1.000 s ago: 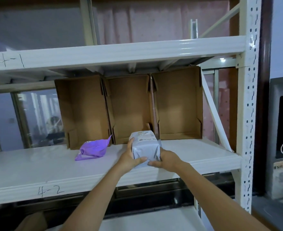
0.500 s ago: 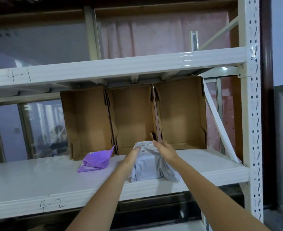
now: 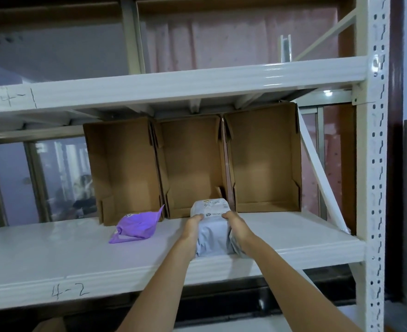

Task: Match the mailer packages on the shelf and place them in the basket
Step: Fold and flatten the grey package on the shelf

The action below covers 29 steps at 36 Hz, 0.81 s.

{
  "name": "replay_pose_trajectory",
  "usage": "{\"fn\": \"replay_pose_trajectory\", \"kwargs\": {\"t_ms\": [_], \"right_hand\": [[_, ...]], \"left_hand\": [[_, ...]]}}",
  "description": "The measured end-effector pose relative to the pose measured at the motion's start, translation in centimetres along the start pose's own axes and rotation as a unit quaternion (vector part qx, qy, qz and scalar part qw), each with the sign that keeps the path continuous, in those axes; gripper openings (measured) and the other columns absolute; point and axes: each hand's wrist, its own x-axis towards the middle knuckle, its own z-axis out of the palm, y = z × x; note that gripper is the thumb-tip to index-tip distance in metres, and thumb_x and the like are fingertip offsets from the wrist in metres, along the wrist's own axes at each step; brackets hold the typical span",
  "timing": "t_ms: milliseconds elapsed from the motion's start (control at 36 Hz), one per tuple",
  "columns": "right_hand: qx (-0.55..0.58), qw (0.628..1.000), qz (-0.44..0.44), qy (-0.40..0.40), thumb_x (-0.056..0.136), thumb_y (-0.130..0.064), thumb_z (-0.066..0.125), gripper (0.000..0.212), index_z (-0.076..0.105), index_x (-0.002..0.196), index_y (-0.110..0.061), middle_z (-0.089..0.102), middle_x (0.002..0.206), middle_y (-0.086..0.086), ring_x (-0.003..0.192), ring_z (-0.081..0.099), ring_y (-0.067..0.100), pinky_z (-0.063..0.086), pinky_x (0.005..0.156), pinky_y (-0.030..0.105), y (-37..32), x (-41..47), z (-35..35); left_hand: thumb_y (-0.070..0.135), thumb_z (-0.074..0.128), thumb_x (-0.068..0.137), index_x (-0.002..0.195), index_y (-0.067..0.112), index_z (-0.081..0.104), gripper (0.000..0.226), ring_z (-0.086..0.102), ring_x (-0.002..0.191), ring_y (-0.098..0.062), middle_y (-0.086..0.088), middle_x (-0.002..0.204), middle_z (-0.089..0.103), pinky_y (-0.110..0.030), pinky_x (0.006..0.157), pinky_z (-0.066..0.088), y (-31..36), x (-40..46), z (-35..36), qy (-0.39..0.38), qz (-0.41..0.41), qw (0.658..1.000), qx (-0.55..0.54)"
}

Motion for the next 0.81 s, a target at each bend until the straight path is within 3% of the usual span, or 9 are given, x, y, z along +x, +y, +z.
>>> {"fn": "replay_pose_trajectory", "kwargs": {"t_ms": [139,306,389,472,583,639,694,750,806], "right_hand": [[0.000,1.000,-0.002,0.012,0.054,-0.063,0.049,0.061,0.062,0.104,-0.031,0.065,0.115,0.001,0.110,0.058,0.025,0.040,0.105,0.046,2.0,2.5,-0.7],[-0.003,1.000,0.008,0.015,0.055,-0.063,0.048,0.056,0.061,0.101,-0.033,0.065,0.114,0.001,0.110,0.058,0.025,0.040,0.105,0.046,2.3,3.0,-0.9],[0.004,1.000,0.015,0.019,0.062,-0.059,0.051,0.055,0.060,0.108,-0.030,0.065,0.114,0.003,0.109,0.058,0.025,0.041,0.104,0.045,0.7,0.9,-0.5],[0.023,0.999,0.018,0.034,0.084,-0.037,0.053,0.036,0.061,0.111,-0.015,0.065,0.110,0.009,0.106,0.060,0.027,0.044,0.101,0.041,-2.5,-2.8,-0.4],[0.050,0.997,0.013,0.063,0.077,-0.039,0.060,0.045,0.063,0.110,-0.010,0.067,0.106,0.012,0.101,0.063,0.029,0.049,0.095,0.039,-4.0,-3.6,-2.9],[0.057,0.996,0.008,0.066,0.085,-0.033,0.057,0.033,0.064,0.108,-0.010,0.068,0.106,0.013,0.100,0.062,0.029,0.049,0.092,0.038,-4.4,-4.3,-4.1],[0.065,0.995,0.013,0.074,0.091,-0.027,0.052,0.022,0.065,0.101,-0.011,0.067,0.106,0.015,0.097,0.062,0.029,0.049,0.082,0.035,-4.3,-5.0,-5.4],[0.075,0.995,0.022,0.070,0.092,-0.030,0.052,0.027,0.062,0.108,-0.010,0.066,0.109,0.016,0.098,0.062,0.029,0.048,0.074,0.033,-3.8,-5.3,-6.9],[0.065,0.996,0.023,0.061,0.082,-0.039,0.057,0.049,0.057,0.121,-0.009,0.065,0.114,0.014,0.103,0.061,0.028,0.050,0.084,0.037,-3.2,-5.1,-7.5]], "left_hand": [[0.023,0.050,0.096,0.101,-0.001,0.055,0.025,0.053,0.066,-0.028,-0.015,0.074,0.058,-0.030,0.062,0.041,0.2,-0.4,0.2,0.007,0.006,1.000,-0.029],[0.022,0.051,0.095,0.122,-0.006,0.056,0.039,0.053,0.067,-0.028,-0.016,0.077,0.058,-0.034,0.070,0.043,0.3,-1.0,0.5,0.023,0.010,0.999,-0.019],[0.022,0.052,0.093,0.114,-0.002,0.057,0.032,0.052,0.068,-0.028,-0.016,0.078,0.058,-0.034,0.077,0.044,0.6,-1.7,0.8,0.023,0.007,0.999,-0.029],[0.027,0.055,0.088,0.102,0.000,0.059,0.031,0.055,0.074,-0.030,-0.017,0.083,0.061,-0.036,0.088,0.044,0.7,-1.9,1.7,0.021,-0.011,0.999,-0.037],[0.033,0.052,0.089,0.090,0.004,0.063,0.032,0.058,0.079,-0.029,-0.015,0.083,0.064,-0.032,0.078,0.046,0.9,-1.9,4.2,-0.002,-0.009,0.999,-0.046],[0.032,0.049,0.091,0.089,0.004,0.063,0.031,0.058,0.073,-0.027,-0.015,0.080,0.064,-0.030,0.067,0.045,1.0,-2.2,5.6,-0.015,-0.005,0.999,-0.042],[0.031,0.049,0.091,0.097,0.003,0.063,0.032,0.058,0.071,-0.027,-0.015,0.080,0.064,-0.030,0.066,0.046,0.7,-2.3,6.8,-0.024,0.002,0.999,-0.028],[0.033,0.049,0.092,0.109,0.002,0.063,0.038,0.058,0.080,-0.029,-0.019,0.093,0.066,-0.033,0.079,0.047,-0.2,-2.5,8.0,-0.031,-0.001,0.999,-0.008],[0.030,0.044,0.097,0.127,-0.001,0.054,0.044,0.053,0.095,-0.028,-0.024,0.120,0.060,-0.037,0.086,0.046,-0.6,-2.5,8.6,-0.040,-0.003,0.999,-0.002]]}}
